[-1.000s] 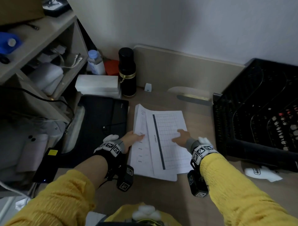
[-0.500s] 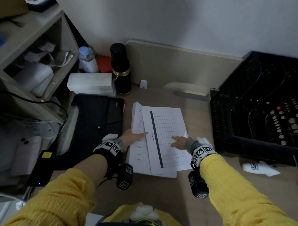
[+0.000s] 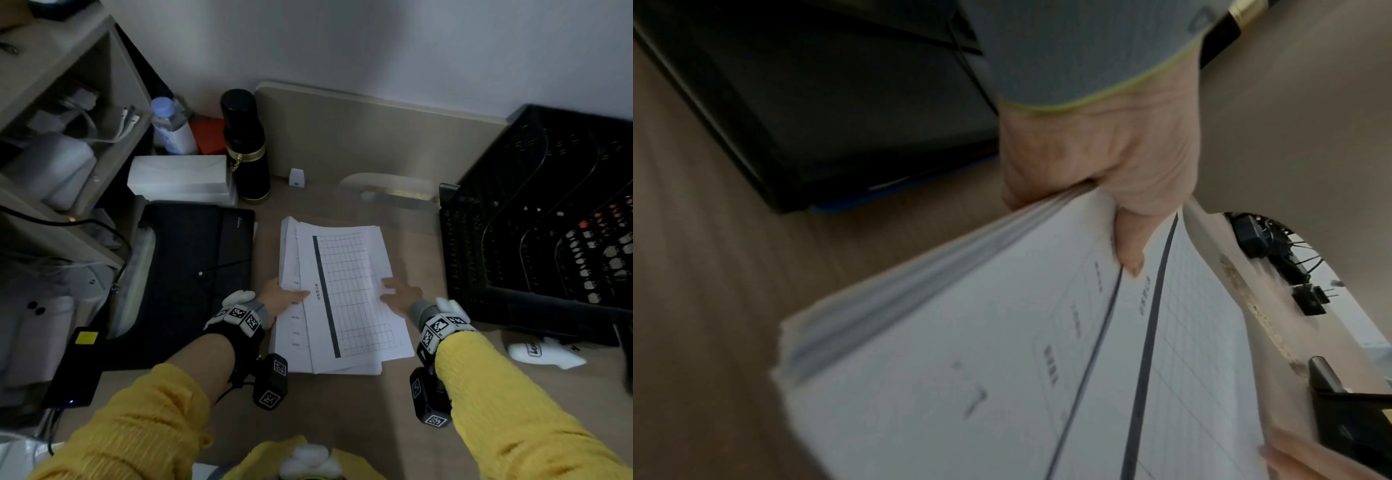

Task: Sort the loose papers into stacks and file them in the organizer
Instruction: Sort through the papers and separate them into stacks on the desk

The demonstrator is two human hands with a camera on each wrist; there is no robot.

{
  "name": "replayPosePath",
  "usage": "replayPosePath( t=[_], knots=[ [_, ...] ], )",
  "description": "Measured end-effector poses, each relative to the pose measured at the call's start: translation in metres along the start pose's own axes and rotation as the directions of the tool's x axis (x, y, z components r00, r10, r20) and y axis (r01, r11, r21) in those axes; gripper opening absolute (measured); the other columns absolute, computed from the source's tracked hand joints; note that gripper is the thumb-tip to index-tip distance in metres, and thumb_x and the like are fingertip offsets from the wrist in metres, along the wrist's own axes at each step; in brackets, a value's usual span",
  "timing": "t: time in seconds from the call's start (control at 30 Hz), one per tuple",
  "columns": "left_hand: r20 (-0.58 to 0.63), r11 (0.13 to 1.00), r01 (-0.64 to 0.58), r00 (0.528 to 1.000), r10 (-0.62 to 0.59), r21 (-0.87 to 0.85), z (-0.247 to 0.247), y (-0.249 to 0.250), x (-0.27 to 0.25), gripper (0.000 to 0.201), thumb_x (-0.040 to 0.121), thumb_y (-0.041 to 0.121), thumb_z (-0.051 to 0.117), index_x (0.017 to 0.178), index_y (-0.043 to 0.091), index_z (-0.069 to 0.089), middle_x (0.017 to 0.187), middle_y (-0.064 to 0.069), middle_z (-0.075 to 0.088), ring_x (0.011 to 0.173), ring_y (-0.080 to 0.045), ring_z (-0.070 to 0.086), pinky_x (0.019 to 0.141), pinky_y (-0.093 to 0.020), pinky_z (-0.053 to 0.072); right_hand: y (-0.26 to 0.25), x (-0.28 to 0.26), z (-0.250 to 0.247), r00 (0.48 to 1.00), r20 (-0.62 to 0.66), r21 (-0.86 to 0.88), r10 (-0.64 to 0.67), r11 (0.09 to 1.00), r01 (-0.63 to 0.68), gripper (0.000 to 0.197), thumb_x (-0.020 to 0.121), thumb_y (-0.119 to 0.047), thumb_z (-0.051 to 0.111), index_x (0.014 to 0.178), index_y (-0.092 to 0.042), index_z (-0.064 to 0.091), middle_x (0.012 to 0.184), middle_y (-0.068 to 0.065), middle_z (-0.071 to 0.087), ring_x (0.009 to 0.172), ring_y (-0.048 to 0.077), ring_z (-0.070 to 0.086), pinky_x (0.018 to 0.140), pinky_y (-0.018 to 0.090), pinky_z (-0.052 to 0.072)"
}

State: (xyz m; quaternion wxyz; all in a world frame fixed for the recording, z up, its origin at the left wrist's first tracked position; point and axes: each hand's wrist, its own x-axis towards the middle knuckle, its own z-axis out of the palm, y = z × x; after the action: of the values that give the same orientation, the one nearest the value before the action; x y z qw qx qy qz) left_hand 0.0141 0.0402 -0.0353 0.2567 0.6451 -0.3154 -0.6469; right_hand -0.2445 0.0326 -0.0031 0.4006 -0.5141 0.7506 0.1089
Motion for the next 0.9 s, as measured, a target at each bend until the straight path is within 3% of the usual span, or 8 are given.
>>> replayPosePath(
  t=[0.17,0.33,0.43,0.57,0.67,0.77,0.83,0.9],
  knots=[
    [0.011,1.000,0.014,1.000,-0.014,0.003,-0.001,0.000,-0.002,0.049,0.081,0.009,0.075,0.127,0.001,0.058,0.123,-0.018,0.064,0.110,-0.030,0.063,0.092,-0.040,0.052,0.008,0.010,0.004,0.994,-0.018,0.036,0.110,0.993,-0.110,0.059,0.095,-0.031,0.044,0.149,-0.027,0.022,0.148,0.014,0.033,0.134,0.033,0.034,0.105,0.035,0.036],
    [0.033,0.999,0.000,0.999,0.002,-0.036,0.000,0.004,-0.007,0.049,0.083,0.010,0.073,0.128,0.003,0.056,0.124,-0.017,0.064,0.099,-0.023,0.065,0.079,-0.031,0.054,0.000,0.010,0.008,0.992,-0.006,0.108,0.129,0.986,-0.127,0.058,0.094,-0.029,0.044,0.149,-0.022,0.026,0.153,0.011,0.027,0.139,0.031,0.027,0.108,0.035,0.032],
    [0.051,0.996,0.014,0.999,-0.009,-0.087,0.000,0.005,-0.007,0.051,0.084,0.018,0.073,0.130,0.004,0.055,0.124,-0.015,0.064,0.107,-0.025,0.065,0.086,-0.032,0.054,-0.003,0.006,0.007,0.993,0.022,0.107,0.117,0.987,-0.119,0.053,0.096,-0.027,0.043,0.147,-0.018,0.033,0.153,0.008,0.030,0.139,0.029,0.029,0.114,0.035,0.030],
    [0.004,0.992,0.046,0.999,-0.046,-0.118,0.001,0.007,-0.006,0.050,0.087,0.017,0.068,0.132,0.002,0.052,0.123,-0.015,0.062,0.107,-0.028,0.061,0.095,-0.037,0.049,-0.006,0.005,0.009,0.999,0.005,0.184,0.041,0.982,-0.041,0.039,0.098,-0.018,0.042,0.132,-0.002,0.051,0.140,0.015,0.048,0.129,0.031,0.045,0.111,0.039,0.034],
    [0.018,0.995,0.022,1.000,-0.021,-0.096,0.003,0.007,-0.009,0.050,0.087,0.013,0.069,0.132,0.002,0.051,0.126,-0.016,0.061,0.112,-0.029,0.060,0.095,-0.036,0.049,-0.002,0.008,0.016,0.997,-0.072,0.337,0.001,0.941,0.023,0.025,0.093,-0.022,0.050,0.108,-0.010,0.065,0.119,0.010,0.062,0.114,0.028,0.056,0.102,0.035,0.043],
    [0.015,0.999,-0.013,1.000,0.013,-0.046,0.004,0.005,-0.012,0.047,0.087,0.014,0.068,0.130,0.004,0.053,0.127,-0.016,0.061,0.108,-0.026,0.061,0.094,-0.036,0.049,0.000,0.009,0.017,0.996,-0.085,0.348,-0.039,0.935,0.066,0.008,0.090,-0.020,0.051,0.088,-0.019,0.059,0.103,0.004,0.059,0.096,0.020,0.053,0.087,0.029,0.042],
    [0.002,0.998,-0.035,0.999,0.035,-0.047,0.004,0.005,-0.013,0.046,0.088,0.014,0.068,0.130,0.004,0.054,0.124,-0.017,0.062,0.106,-0.027,0.062,0.093,-0.037,0.050,0.000,0.009,0.014,0.996,-0.075,0.292,-0.049,0.954,0.069,0.007,0.089,-0.019,0.050,0.095,-0.020,0.053,0.107,0.004,0.056,0.096,0.019,0.050,0.086,0.028,0.041],
    [0.000,0.997,-0.055,0.998,0.055,-0.058,0.003,0.007,-0.017,0.046,0.087,0.016,0.069,0.130,0.004,0.055,0.121,-0.015,0.064,0.105,-0.028,0.064,0.091,-0.037,0.052,0.002,0.008,0.012,0.992,-0.117,0.274,-0.043,0.959,0.074,0.029,0.088,-0.026,0.055,0.115,-0.016,0.050,0.114,0.005,0.053,0.105,0.022,0.050,0.096,0.034,0.042]
  ],
)
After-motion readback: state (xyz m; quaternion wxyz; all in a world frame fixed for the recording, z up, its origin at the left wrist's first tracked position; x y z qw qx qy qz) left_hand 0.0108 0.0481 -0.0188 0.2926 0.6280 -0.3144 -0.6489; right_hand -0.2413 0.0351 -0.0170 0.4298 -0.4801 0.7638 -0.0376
